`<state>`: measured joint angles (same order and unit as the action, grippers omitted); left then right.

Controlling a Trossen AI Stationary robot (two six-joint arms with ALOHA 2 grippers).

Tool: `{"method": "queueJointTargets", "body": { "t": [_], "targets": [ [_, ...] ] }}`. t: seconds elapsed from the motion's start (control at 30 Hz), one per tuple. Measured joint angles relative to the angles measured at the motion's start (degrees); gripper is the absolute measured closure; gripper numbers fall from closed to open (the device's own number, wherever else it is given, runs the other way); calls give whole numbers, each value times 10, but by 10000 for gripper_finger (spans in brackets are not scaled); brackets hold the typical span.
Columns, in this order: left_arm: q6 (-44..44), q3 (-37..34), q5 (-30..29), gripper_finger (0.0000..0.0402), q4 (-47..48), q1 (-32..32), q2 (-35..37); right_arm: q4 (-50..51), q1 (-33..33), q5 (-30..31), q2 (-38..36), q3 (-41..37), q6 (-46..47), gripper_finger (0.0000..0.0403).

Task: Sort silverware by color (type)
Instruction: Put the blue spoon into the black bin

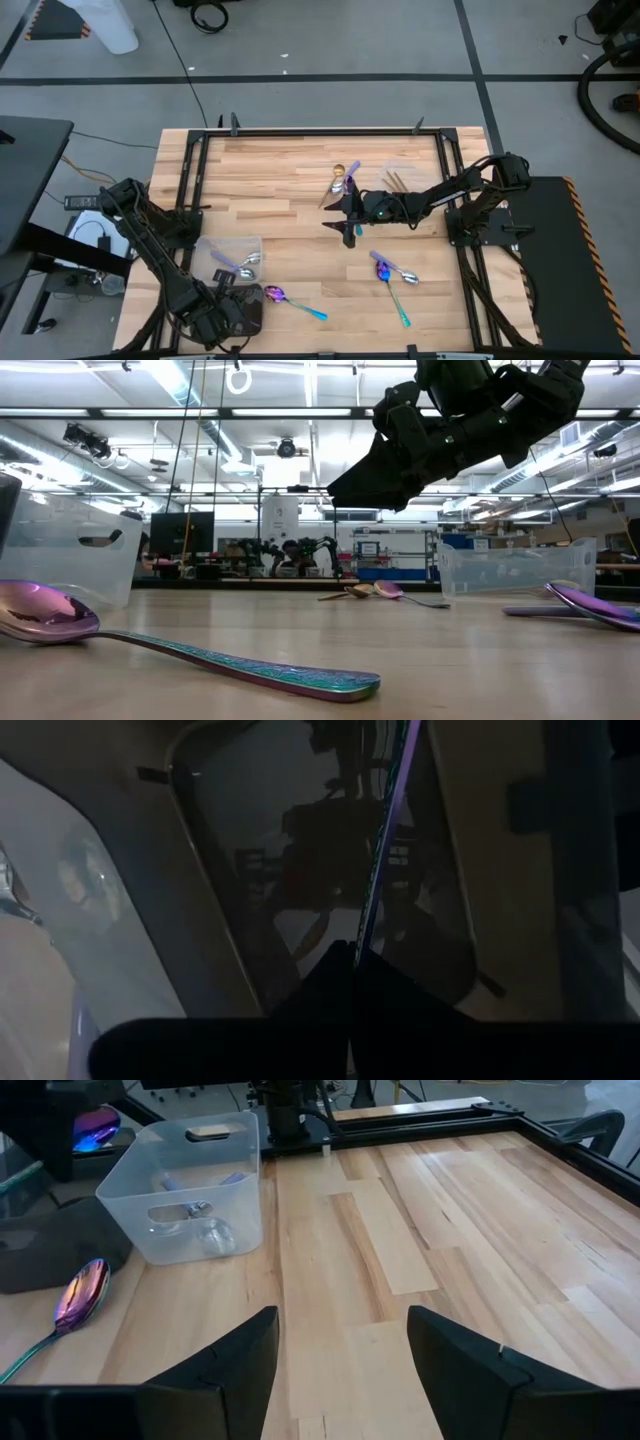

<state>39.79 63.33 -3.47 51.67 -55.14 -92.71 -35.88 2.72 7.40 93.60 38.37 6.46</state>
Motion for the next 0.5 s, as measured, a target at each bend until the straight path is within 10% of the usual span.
{"method": "queueJointTargets", "body": {
  "t": [0.5],
  "targets": [
    [-44, 0, -14, 391, 2, -4, -52, 0, 3, 0, 0, 0, -1, 171]
  ]
}}
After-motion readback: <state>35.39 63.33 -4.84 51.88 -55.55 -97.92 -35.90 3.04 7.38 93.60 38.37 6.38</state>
